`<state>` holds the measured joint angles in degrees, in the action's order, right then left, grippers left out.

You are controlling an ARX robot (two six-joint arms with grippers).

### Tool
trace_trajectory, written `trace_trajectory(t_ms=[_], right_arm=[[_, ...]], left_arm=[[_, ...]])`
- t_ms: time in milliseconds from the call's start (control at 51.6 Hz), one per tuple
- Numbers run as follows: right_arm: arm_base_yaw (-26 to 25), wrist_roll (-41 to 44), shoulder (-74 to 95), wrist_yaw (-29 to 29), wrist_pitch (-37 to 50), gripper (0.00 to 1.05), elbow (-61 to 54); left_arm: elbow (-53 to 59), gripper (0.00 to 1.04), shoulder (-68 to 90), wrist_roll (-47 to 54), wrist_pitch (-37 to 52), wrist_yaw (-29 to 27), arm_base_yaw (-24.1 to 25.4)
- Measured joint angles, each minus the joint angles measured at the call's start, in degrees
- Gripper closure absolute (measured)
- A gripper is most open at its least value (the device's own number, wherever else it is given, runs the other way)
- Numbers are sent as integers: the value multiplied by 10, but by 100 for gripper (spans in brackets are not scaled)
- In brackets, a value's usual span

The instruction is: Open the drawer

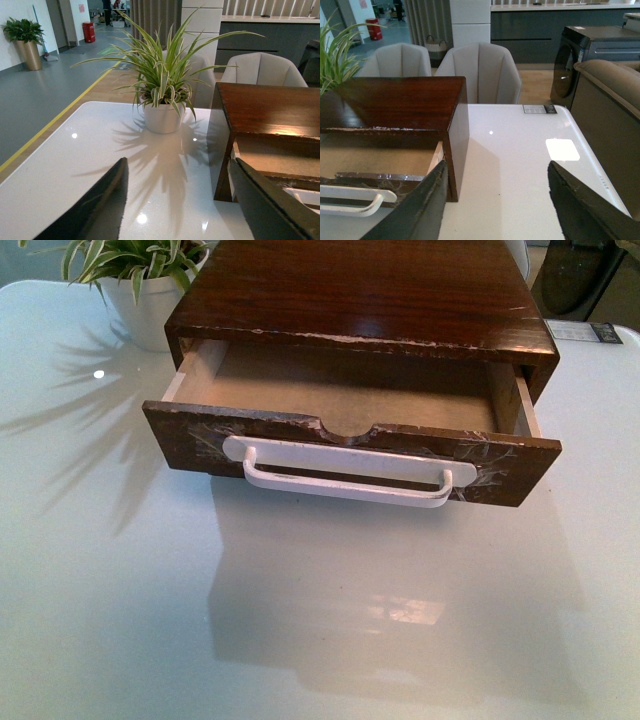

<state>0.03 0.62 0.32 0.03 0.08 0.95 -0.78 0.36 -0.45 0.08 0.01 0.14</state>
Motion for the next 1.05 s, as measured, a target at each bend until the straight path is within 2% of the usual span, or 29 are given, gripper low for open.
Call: trace_trajectory(t_ms=[116, 155, 1046], right_arm=[[0, 0, 0, 0, 0, 16, 0], [0, 0, 0, 0, 0, 7, 0], [0, 0, 0, 0, 0, 9, 0]], left_arm=[[0, 7, 0, 0, 0, 0, 0], [0, 9, 0, 2, 0, 0, 0], [0, 8, 0, 2, 0, 0, 0]])
